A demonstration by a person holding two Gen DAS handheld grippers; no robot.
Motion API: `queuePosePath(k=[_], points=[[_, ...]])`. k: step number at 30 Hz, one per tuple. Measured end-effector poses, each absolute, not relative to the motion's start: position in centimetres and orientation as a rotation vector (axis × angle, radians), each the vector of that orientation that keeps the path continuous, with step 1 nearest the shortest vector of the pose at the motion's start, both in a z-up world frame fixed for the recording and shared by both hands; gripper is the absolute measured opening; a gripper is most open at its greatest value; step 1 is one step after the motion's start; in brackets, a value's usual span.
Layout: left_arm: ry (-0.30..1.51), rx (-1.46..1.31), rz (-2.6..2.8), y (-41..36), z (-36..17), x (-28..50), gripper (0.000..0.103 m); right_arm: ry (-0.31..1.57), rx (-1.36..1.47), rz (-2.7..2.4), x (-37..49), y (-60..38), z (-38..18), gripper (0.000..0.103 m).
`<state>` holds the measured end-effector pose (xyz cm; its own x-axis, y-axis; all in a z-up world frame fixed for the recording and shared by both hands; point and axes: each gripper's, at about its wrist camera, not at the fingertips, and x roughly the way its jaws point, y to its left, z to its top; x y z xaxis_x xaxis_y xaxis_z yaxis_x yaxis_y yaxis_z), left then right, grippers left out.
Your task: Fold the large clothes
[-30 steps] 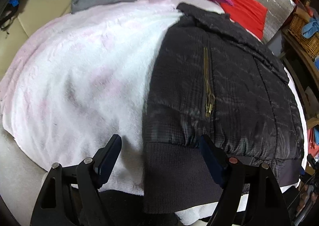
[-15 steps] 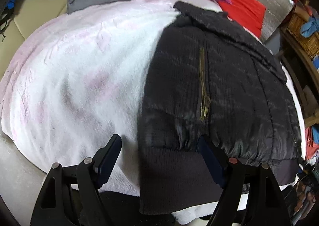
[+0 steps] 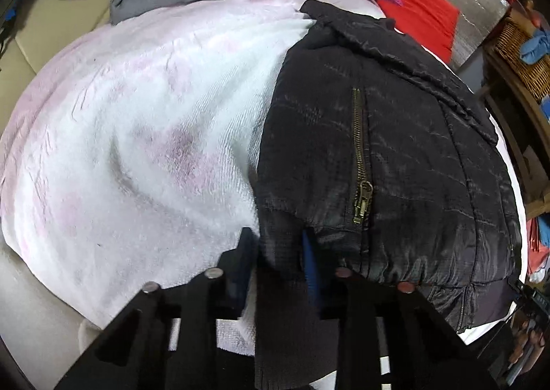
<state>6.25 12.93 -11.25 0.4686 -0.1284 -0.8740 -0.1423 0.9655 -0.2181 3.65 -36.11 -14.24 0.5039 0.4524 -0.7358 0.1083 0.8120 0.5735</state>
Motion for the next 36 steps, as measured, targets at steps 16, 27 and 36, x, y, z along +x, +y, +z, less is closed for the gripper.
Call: queuePosePath(k=[16, 27, 36], points=[[0.988, -0.357, -0.005, 14.4, -8.3, 3.4, 0.040, 0.960, 0.741, 0.263, 1.8, -37.2, -13.7, 0.052], [1.038, -0.375, -0.071, 13.2, -9.4, 1.9, 0.046, 0.941, 0.700, 0.281, 2.0, -35.9, -13.2, 0.065], [1.142, -0.442, -0.134, 14.9, -12.6, 4.2, 0.048, 0.966, 0.711, 0.282, 2.0, -36.3, -14.1, 0.064]])
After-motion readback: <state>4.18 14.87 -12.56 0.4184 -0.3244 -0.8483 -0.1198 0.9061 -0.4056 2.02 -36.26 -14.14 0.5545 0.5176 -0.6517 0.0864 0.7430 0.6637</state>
